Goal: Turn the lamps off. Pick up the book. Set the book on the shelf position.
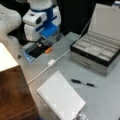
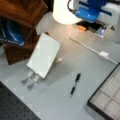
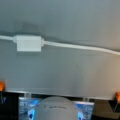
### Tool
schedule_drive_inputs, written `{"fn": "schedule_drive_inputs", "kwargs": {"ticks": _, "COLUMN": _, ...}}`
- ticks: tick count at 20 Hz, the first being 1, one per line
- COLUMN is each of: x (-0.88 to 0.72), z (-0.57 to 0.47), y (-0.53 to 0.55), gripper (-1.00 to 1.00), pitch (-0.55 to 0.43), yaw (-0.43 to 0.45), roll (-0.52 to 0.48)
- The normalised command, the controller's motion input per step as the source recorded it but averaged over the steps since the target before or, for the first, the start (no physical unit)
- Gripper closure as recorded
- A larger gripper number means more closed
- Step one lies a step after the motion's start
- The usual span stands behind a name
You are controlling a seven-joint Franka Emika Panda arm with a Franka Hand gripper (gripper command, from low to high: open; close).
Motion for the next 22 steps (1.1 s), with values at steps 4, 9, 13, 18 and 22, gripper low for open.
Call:
{"fn": "schedule_drive_inputs", "kwargs": {"ticks": 4, "x": -0.42, "z": -0.19, "y": 0.42, "gripper": -1.00, "pitch": -0.118, "yaw": -0.112, "roll": 0.102}}
{"fn": "schedule_drive_inputs", "kwargs": {"ticks": 9, "x": -0.47, "z": -0.21, "y": 0.40, "gripper": -1.00, "pitch": -0.129, "yaw": -0.130, "roll": 0.084}}
{"fn": "schedule_drive_inputs", "kwargs": {"ticks": 13, "x": -0.52, "z": -0.18, "y": 0.26, "gripper": -1.00, "pitch": -0.114, "yaw": -0.134, "roll": 0.073}}
{"fn": "schedule_drive_inputs", "kwargs": {"ticks": 18, "x": -0.50, "z": -0.19, "y": 0.09, "gripper": -1.00, "pitch": -0.109, "yaw": -0.133, "roll": 0.087}}
{"fn": "schedule_drive_inputs", "kwargs": {"ticks": 22, "x": -0.43, "z": -0.21, "y": 0.02, "gripper": -1.00, "pitch": -0.114, "yaw": -0.101, "roll": 0.084}}
